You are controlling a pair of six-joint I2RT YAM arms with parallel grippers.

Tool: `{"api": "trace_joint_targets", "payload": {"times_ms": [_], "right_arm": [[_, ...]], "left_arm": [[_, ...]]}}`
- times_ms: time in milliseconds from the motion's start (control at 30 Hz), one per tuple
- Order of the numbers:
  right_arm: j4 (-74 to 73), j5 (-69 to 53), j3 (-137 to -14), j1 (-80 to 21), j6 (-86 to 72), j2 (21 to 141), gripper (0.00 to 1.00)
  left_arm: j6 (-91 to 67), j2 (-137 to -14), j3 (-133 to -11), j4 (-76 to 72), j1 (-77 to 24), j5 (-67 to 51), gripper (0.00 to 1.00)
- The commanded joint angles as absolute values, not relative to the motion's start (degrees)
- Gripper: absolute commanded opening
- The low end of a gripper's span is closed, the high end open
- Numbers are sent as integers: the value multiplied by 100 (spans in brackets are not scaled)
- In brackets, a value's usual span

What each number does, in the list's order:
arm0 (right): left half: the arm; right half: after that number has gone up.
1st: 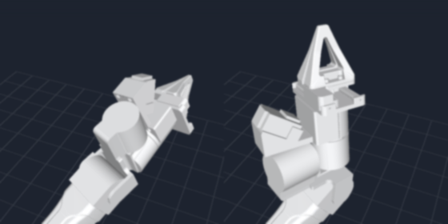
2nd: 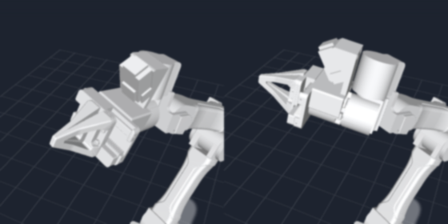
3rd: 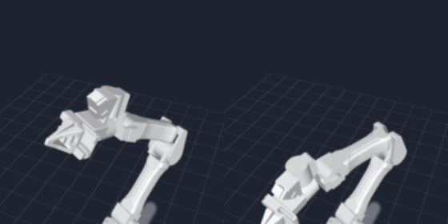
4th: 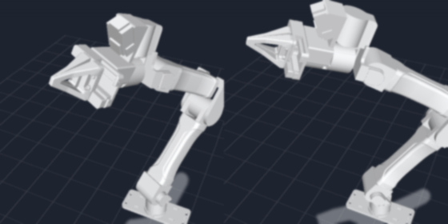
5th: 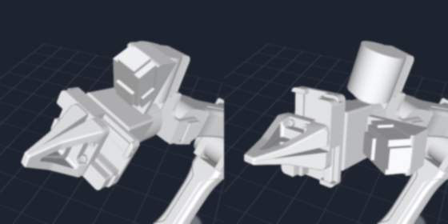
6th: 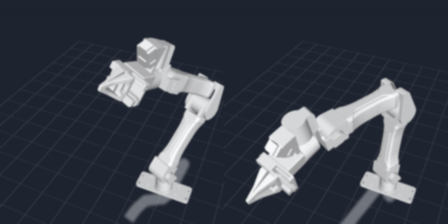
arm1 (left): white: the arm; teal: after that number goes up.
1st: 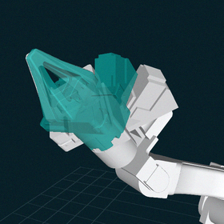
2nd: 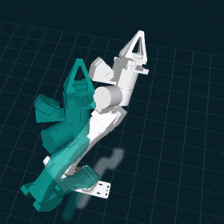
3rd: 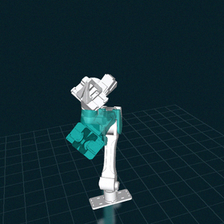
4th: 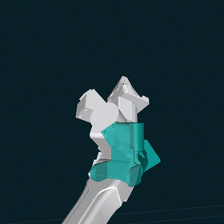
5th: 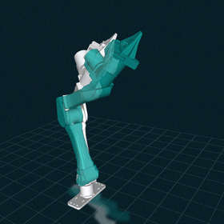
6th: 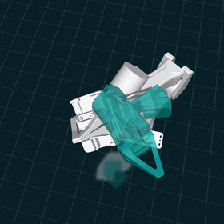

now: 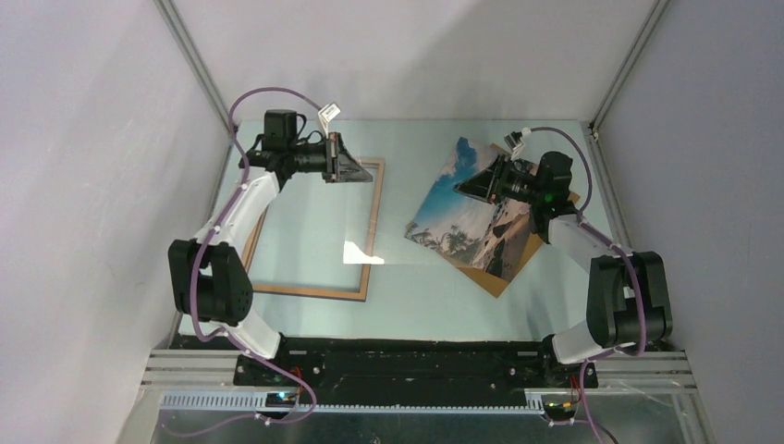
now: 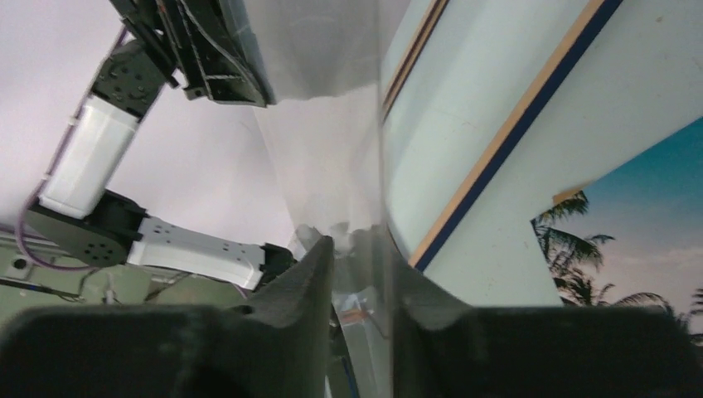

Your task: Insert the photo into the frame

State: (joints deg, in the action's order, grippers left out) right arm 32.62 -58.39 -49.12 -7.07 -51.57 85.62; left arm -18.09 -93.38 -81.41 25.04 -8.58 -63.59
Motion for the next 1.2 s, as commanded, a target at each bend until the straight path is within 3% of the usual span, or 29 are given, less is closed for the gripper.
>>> {"api": "trace_joint_targets", "payload": {"times_ms": [0,100,300,467,733,1167], "right_arm": [[2837,-5710,-4882,-764,-4670,8251,41],[2480,-5620,-4874,-765,-4426,8159,58],[2148,-5413,-4862,-764,-4143,7991,72],[2040,-5026,-4881,-804,-4015,7970,73],[567,-4024,-5828,-1413,-2795,8547,72],[-351,-2241,-7524,-3068,-2164,10395,69]], "left_arm": [[-1853,-8789,-7996,2355,-703,-6230,0],[-1908,-8598,-7812,2362,-417,-6249,0],[-1614,-8204,-7597,2903,264,-6375,0],[-762,-7771,-7643,3838,921,-6237,0],[-319,-7034,-7381,4648,1933,-5949,0],[1096,-6458,-7946,6390,2406,-4581,0]]}}
